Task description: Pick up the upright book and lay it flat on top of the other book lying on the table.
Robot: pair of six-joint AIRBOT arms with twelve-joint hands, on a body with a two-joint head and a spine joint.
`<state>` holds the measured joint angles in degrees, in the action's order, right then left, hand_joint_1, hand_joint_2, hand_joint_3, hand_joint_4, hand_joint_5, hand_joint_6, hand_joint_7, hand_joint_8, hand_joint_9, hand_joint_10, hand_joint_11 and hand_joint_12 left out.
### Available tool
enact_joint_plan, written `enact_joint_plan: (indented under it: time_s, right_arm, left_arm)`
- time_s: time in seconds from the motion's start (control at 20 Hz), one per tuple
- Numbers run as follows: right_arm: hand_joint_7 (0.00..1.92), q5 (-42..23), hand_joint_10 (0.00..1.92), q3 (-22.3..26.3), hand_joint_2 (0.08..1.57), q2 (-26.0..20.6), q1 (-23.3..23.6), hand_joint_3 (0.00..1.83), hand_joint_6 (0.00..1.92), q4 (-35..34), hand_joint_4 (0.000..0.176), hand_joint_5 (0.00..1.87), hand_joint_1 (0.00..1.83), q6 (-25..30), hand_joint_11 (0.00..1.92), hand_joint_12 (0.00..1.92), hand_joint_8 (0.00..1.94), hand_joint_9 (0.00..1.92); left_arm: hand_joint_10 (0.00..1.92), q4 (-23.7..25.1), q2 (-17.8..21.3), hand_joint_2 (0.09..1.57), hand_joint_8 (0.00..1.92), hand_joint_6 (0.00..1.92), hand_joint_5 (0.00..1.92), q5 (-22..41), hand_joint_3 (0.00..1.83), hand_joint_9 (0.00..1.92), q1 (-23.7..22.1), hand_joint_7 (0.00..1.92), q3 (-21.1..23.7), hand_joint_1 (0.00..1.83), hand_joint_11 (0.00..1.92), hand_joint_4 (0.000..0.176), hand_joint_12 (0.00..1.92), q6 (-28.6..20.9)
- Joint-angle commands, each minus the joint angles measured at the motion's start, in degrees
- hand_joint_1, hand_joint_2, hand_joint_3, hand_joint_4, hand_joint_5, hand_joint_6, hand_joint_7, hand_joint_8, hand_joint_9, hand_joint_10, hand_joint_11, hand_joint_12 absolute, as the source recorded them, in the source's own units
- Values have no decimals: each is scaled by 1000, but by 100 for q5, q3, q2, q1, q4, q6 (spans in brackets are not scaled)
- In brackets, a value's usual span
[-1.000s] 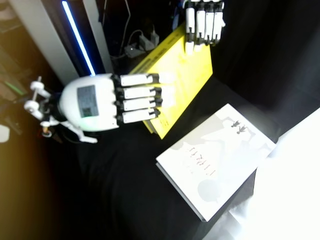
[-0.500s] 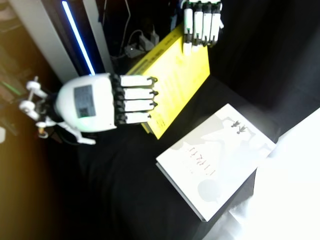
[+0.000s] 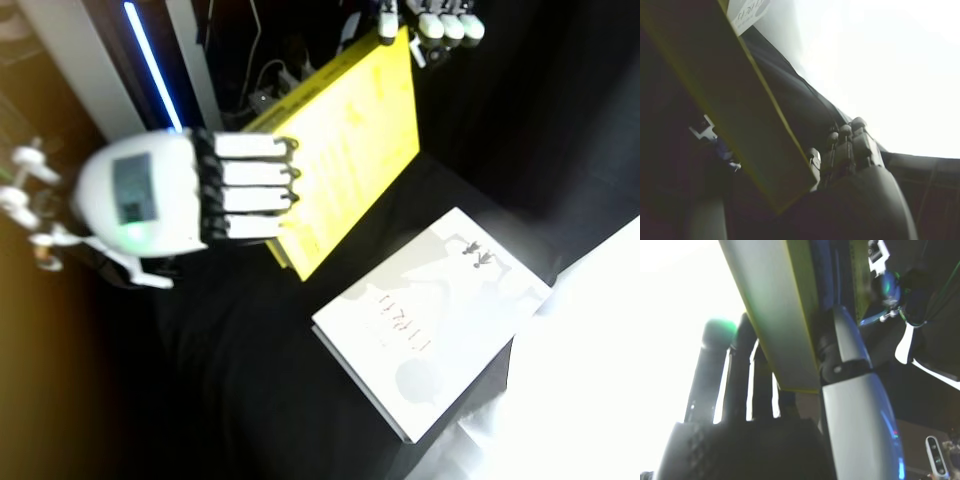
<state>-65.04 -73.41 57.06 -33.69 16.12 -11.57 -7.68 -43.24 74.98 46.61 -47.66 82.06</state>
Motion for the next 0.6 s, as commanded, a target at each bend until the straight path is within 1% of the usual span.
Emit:
enact_joint_plan:
  time_s: [0.0,0.05,0.1,0.15,0.2,0.25,0.3,0.35,0.4,0.45,0.5,0.55]
  right_arm:
    - [794,-839,1728,24,1285,-66,85,0,1228,-390,0,669,1203,73,1153,1919,1636,1114]
    - [709,-865,1660,25,1270,-104,86,0,1246,-445,0,621,1310,72,976,1896,1555,826]
    - [708,-865,1615,16,1263,-118,89,0,1283,-488,0,586,1333,72,955,1823,1525,781]
    - [694,-865,1646,-1,1268,-128,111,0,1279,-541,0,576,1335,72,960,1827,1542,750]
    - [769,-865,1573,-38,1234,-137,139,0,1158,-588,0,647,1352,70,966,1797,1449,841]
    - [770,-864,1535,-77,1234,-137,153,0,1265,-635,0,616,1348,70,887,1758,1411,808]
    - [805,-863,1456,-106,1215,-137,166,0,1317,-669,0,648,1353,70,824,1720,1308,836]
    - [819,-862,1428,-132,1208,-137,189,0,1337,-704,0,641,1355,70,816,1684,1274,849]
    - [787,-862,1494,-150,1213,-145,216,0,1213,-732,0,680,1353,70,839,1744,1370,817]
    - [759,-862,1550,-159,1227,-154,232,3,1190,-737,0,654,1349,70,888,1773,1417,798]
    - [769,-862,1598,-174,1222,-169,248,0,1055,-757,0,691,1354,70,996,1841,1443,833]
    - [770,-861,1605,-182,1222,-192,260,0,1045,-766,0,687,1354,70,1028,1857,1445,845]
  left_arm:
    - [0,-56,60,869,0,0,0,800,0,0,-1,0,33,532,0,176,0,21]
    - [0,-138,91,873,0,0,0,810,0,0,70,0,47,548,0,176,0,22]
    - [0,-194,111,888,0,0,0,808,0,0,132,0,58,599,0,176,0,22]
    - [0,-245,125,907,0,0,0,793,0,0,178,0,68,624,0,176,0,22]
    - [0,-300,131,903,0,0,0,796,0,0,244,0,76,636,0,176,0,22]
    - [0,-338,134,887,0,0,0,801,0,0,292,0,81,640,0,176,0,21]
    - [0,-374,138,923,0,0,0,805,8,0,326,0,86,617,0,176,0,21]
    - [0,-413,151,932,0,0,0,807,10,0,358,0,97,595,0,176,0,21]
    - [0,-442,173,931,0,0,0,816,8,0,402,0,111,595,0,176,0,21]
    - [0,-460,188,928,0,0,0,835,5,0,429,0,123,578,0,176,0,21]
    - [0,-485,205,925,0,0,0,872,3,0,470,0,134,592,0,176,0,21]
    - [0,-505,223,926,0,0,0,900,4,0,508,0,143,571,0,176,0,21]
